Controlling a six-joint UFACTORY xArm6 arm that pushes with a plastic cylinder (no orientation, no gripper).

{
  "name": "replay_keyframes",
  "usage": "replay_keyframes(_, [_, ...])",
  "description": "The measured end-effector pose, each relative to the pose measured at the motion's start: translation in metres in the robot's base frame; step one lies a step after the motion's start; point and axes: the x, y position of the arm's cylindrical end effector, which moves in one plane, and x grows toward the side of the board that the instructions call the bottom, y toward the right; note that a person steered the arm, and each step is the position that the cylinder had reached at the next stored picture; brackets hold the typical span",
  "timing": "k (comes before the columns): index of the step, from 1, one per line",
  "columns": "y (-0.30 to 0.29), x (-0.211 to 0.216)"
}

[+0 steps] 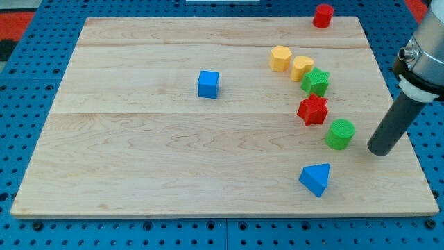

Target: Slide the green circle towards the blue cube

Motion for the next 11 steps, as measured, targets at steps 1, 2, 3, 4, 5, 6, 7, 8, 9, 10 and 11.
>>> replay_keyframes(1, [-0.007, -0.004])
replay_keyframes(2, [-0.041, -0.007])
replay_keyframes(3, [-0.056, -0.024])
replay_keyframes(4, [-0.073, -0.038])
replay_keyframes(5, [-0.1, -0.05])
replay_keyframes(6, [-0.145, -0.054])
replay_keyframes(7, [-0.179, -0.054])
replay_keyframes(8, [-0.182, -0.065])
replay_keyframes(9, [-0.185, -0.077])
replay_keyframes(10, [-0.185, -0.091])
replay_keyframes(11, [-0.185, -0.107])
